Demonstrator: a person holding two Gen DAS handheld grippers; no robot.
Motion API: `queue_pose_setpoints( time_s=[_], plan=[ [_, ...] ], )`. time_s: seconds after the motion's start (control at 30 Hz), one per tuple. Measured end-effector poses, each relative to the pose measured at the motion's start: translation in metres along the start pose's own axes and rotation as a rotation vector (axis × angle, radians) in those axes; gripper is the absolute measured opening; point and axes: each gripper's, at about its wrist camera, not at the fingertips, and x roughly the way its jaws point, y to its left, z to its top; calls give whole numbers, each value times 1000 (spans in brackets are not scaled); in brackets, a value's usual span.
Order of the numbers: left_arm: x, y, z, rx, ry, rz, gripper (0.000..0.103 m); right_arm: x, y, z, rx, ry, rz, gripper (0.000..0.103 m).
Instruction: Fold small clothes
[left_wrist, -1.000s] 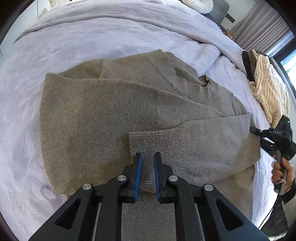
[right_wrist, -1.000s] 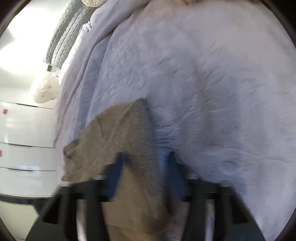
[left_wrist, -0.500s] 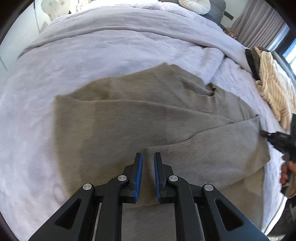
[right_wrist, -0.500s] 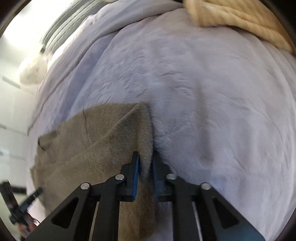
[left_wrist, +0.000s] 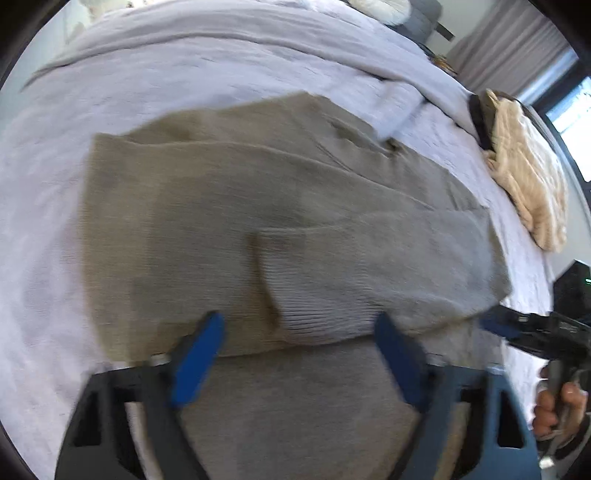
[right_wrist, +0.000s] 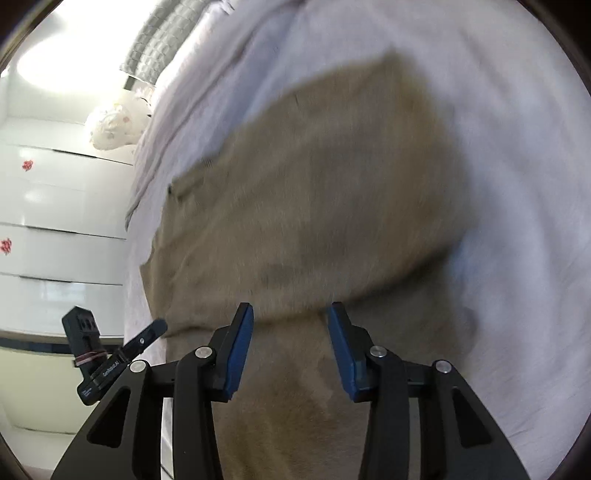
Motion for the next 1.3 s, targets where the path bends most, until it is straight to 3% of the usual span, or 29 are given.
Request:
queue_pose_setpoints(
  time_s=[0.07, 0.1, 0.13, 0.17, 0.27, 0.37, 0.47, 0.6, 0.83, 0.97, 1.13, 1.3],
  plan=[
    [5, -6, 3, 9, 22, -40, 21, 13, -8, -1, 58, -4, 3, 46],
    [3, -8, 5, 15, 25, -49, 20, 16, -12, 2, 84, -15, 12, 43],
    [-1, -9, 6, 25, 15, -55, 20, 18, -16, 5, 115, -25, 25, 20],
    [-6, -11, 7, 42, 1, -54, 20, 20, -16, 6, 122, -22, 34, 8],
    [-9, -6, 4, 91, 17, 27, 20, 21, -5, 8, 64, -13, 7, 8],
    [1, 10, -5, 127, 60, 212, 20, 25, -8, 5, 51, 23, -34, 8],
    [-10, 17, -5, 98, 36, 211, 20, 29, -14, -2, 79, 49, -38, 8],
    [-23, 4, -2, 110, -16, 215, 20, 14, 5, -5, -36, 35, -87, 10],
    [-19, -26, 7, 128, -58, 147, 20, -25, 25, 27, -181, -130, -204, 9],
    [5, -31, 9, 126, -12, 196, 20, -27, 19, 45, -166, -146, -272, 9],
    [4, -17, 14, 44, -24, 153, 20, -40, 1, 46, -123, -159, -267, 10],
    [21, -16, 19, 102, -38, 244, 20, -19, -11, 50, -218, -93, -410, 8]
  ],
)
